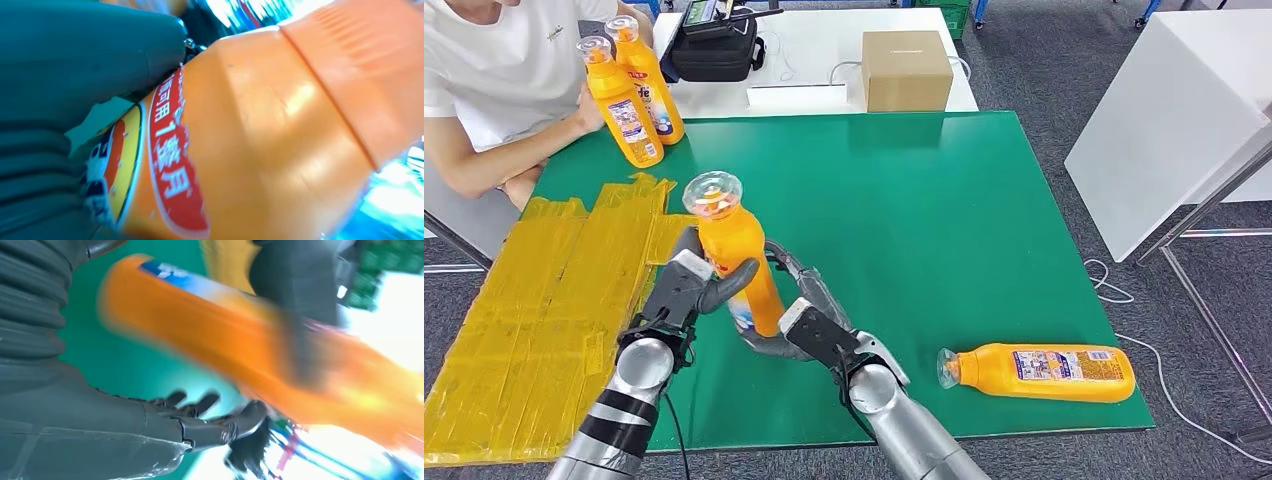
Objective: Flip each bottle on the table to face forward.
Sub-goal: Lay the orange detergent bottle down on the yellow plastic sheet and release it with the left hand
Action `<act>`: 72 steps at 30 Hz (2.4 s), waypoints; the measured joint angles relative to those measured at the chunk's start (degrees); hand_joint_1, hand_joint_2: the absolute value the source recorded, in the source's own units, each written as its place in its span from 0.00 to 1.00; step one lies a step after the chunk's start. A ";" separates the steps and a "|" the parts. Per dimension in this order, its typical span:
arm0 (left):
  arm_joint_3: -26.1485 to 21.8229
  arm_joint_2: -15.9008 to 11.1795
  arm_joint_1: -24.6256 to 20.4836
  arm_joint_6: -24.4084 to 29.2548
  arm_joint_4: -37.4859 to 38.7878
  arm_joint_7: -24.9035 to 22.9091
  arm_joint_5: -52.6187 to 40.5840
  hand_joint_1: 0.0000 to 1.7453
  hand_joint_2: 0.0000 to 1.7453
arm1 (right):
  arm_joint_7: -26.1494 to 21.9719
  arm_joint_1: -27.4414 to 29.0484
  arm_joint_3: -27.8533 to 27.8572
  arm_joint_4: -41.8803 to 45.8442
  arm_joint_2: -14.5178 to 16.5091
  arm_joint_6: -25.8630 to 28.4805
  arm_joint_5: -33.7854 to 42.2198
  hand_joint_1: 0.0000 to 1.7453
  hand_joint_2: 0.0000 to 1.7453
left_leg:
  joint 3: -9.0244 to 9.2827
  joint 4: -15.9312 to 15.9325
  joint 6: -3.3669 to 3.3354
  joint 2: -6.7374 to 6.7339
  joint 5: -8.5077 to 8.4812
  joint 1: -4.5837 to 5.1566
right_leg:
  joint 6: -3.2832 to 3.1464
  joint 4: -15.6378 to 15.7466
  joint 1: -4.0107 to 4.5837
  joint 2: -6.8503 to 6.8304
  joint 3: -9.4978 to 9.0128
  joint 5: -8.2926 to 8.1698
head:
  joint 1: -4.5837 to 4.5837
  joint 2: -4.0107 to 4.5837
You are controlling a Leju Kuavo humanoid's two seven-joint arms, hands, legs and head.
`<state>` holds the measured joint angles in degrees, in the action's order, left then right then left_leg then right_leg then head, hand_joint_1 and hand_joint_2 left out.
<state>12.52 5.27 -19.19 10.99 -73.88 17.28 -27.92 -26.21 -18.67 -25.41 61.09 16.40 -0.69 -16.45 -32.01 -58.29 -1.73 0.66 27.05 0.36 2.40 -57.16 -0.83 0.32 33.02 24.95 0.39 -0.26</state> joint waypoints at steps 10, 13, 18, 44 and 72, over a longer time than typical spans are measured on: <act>-4.93 -4.08 -4.39 12.21 8.53 -5.99 -26.07 1.00 1.00 | -0.10 7.02 3.50 18.19 -4.66 2.37 -1.37 0.00 1.00 | -0.01 0.00 0.01 -0.15 0.00 0.00 | -0.01 -0.01 0.00 0.11 0.04 -0.01 | -0.01 0.00; -4.90 -5.16 -5.40 15.83 10.35 -9.69 -35.30 1.00 1.00 | -0.66 8.05 4.14 20.05 -5.25 3.27 -1.79 0.00 1.00 | -0.02 0.00 0.01 -0.10 0.00 0.00 | -0.01 -0.01 0.00 0.09 0.04 -0.01 | 0.01 0.00; -4.89 -5.40 -5.63 16.43 10.69 -10.34 -36.89 1.00 1.00 | -0.76 8.26 4.27 20.40 -5.37 3.41 -1.82 0.00 1.00 | -0.02 0.00 0.01 -0.10 0.00 0.00 | -0.01 -0.01 -0.01 0.09 0.04 -0.01 | 0.01 0.00; 1.63 -15.22 -11.07 28.04 36.19 -5.96 -61.37 1.00 1.00 | -2.07 11.15 6.05 27.06 -10.24 5.22 0.00 0.00 1.00 | -0.01 0.01 0.02 -0.14 -0.01 -0.02 | -0.01 -0.02 0.00 0.13 0.00 -0.01 | -0.02 0.00; -2.08 -11.33 -5.77 29.27 33.62 7.11 -46.60 0.00 0.00 | -1.65 10.32 4.16 24.33 -10.90 6.23 0.92 0.00 1.00 | 0.03 0.01 0.02 -0.11 -0.01 -0.02 | -0.01 -0.02 0.01 0.10 -0.04 -0.01 | -0.02 0.00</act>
<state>10.44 -6.06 -24.96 40.26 -40.26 24.39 -74.52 -27.86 -8.35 -21.25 85.42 5.51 5.54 -15.52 -31.97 -58.28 -1.71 0.56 27.04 0.33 2.39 -57.18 -0.82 0.43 32.98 24.94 0.37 -0.26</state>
